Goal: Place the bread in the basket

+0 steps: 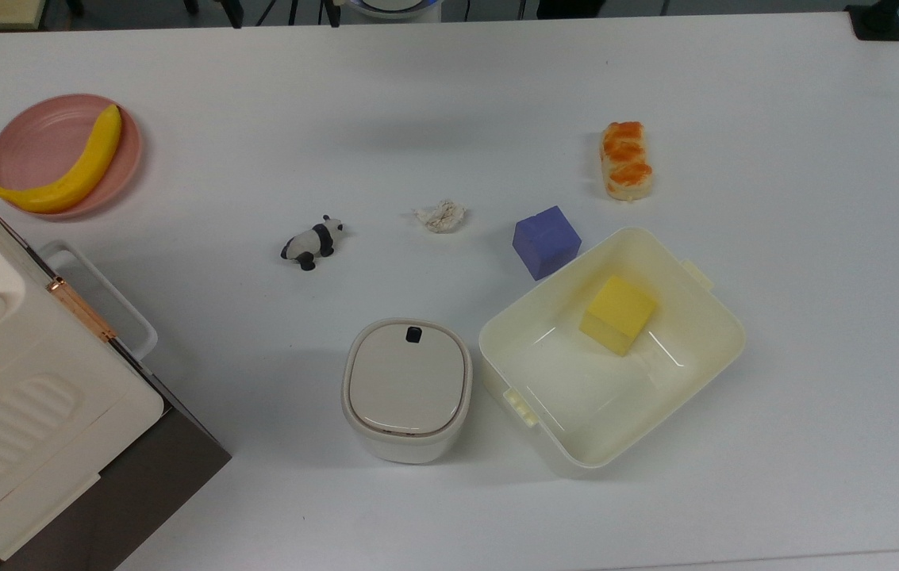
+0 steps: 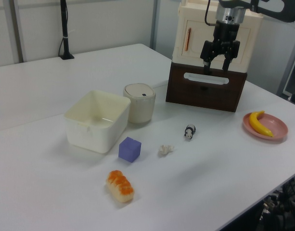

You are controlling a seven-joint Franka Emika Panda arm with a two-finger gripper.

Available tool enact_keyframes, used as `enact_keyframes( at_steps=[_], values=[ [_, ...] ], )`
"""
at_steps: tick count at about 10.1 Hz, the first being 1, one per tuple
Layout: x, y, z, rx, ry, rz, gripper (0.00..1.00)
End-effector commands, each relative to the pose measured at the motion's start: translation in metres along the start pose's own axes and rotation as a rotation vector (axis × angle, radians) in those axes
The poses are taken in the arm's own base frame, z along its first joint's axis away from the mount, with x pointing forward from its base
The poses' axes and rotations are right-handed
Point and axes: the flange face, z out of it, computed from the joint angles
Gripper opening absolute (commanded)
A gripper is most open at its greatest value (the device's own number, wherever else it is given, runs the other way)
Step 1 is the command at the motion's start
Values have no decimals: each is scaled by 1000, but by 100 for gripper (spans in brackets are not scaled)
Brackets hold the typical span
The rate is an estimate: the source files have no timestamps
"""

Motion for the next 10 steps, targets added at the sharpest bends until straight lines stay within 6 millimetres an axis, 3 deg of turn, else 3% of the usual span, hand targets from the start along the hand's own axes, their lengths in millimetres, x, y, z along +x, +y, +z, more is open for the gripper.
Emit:
enact_keyframes(
  at_steps=[1,9,10],
  values=[
    [0,-5,3,8,-13,-27,100],
    [0,-13,5,5,-18,-35,100],
    [1,-25,7,1,-21,-56,100]
  ],
)
